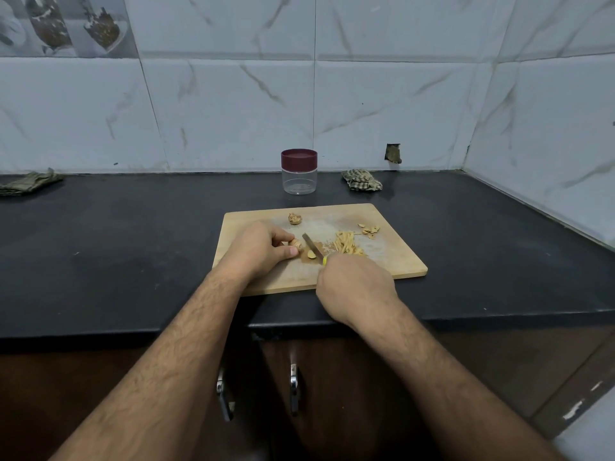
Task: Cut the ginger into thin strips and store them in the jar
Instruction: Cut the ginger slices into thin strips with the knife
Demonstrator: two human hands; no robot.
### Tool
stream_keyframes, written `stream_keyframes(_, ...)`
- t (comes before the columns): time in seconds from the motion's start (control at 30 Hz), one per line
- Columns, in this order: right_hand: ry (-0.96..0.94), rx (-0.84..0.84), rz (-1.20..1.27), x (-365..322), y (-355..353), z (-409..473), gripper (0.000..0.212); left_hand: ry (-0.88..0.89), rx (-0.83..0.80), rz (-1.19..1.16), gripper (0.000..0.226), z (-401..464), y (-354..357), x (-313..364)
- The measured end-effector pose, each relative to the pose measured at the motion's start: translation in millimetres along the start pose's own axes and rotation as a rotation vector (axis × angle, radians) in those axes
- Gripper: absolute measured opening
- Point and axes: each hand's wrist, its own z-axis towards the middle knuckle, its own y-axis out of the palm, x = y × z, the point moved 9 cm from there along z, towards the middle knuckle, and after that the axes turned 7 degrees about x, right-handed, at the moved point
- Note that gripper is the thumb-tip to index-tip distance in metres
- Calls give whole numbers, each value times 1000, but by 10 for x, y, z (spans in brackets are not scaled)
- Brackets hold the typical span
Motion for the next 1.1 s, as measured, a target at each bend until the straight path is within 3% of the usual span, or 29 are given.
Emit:
stream_keyframes(0.73, -21, -81, -42, -260, 51, 304, 32, 69, -3, -7, 18, 18, 26, 45)
stream_keyframes(1.1, -6, -121, -82, -33, 83, -99, 29, 26, 21, 45, 38, 20, 31, 15)
